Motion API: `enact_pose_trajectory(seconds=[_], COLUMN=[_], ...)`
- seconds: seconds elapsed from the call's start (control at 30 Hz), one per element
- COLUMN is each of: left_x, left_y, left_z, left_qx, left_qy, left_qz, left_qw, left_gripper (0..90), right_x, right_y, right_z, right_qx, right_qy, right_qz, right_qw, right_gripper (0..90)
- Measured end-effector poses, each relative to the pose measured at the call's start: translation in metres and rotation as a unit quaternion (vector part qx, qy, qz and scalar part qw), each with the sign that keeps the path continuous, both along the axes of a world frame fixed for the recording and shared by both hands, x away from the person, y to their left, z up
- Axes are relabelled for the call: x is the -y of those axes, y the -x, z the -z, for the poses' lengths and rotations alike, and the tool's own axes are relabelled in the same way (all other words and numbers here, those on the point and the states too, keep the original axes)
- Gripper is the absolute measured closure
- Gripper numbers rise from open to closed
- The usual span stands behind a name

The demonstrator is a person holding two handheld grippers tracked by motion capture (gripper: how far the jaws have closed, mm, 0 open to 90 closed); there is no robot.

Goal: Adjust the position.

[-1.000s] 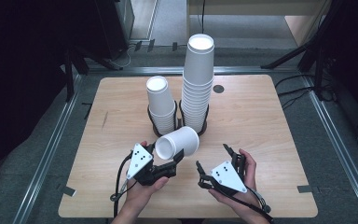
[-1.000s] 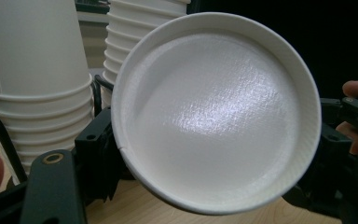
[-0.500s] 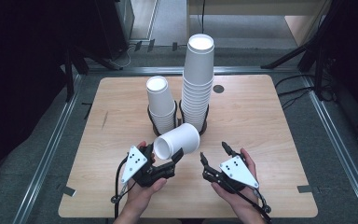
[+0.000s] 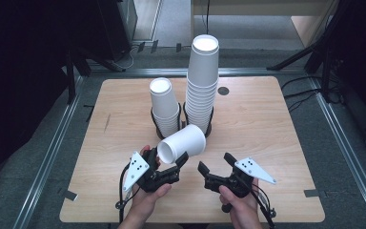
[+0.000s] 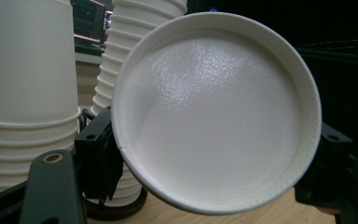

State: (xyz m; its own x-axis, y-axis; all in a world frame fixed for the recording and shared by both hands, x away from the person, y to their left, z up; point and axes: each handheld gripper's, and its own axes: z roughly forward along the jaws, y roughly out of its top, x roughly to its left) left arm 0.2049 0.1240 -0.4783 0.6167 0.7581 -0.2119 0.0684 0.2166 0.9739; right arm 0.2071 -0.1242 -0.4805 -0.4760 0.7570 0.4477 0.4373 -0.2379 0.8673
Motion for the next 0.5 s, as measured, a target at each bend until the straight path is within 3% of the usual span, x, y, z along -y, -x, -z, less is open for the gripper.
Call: enact_pose_trajectory(seconds=[0.1, 0.17, 0.27, 0.4, 0.5], left_x=[0.0, -0.001, -0.003, -0.004, -0.003], left_y=[0.0, 0.0, -0.001, -0.002, -0.002], left_z=[0.0, 0.0, 0.001, 0.002, 0.002], left_qx=[0.005, 0.006, 0.005, 0.01, 0.015], left_qy=[0.001, 0.009, 0.017, 0.022, 0.021], left_qz=[-0.001, 0.0, 0.001, -0.004, -0.007], left_qw=[1.0, 0.9999, 0.9998, 0.9997, 0.9997], left_gripper=[22.7, 22.7, 22.8, 22.7, 22.8], right_x=[0.0, 0.0, -0.001, -0.007, -0.011], right_y=[0.0, 0.0, -0.001, 0.0, 0.001], right_z=[-0.003, -0.005, -0.007, -0.008, -0.008], right_qx=[-0.023, -0.049, -0.081, -0.106, -0.125], right_qy=[-0.045, -0.078, -0.125, -0.163, -0.206], right_qz=[-0.002, -0.004, -0.005, 0.0, 0.009], right_qw=[0.9987, 0.9957, 0.9888, 0.9809, 0.9705], right_gripper=[0.0, 0.0, 0.0, 0.0, 0.0])
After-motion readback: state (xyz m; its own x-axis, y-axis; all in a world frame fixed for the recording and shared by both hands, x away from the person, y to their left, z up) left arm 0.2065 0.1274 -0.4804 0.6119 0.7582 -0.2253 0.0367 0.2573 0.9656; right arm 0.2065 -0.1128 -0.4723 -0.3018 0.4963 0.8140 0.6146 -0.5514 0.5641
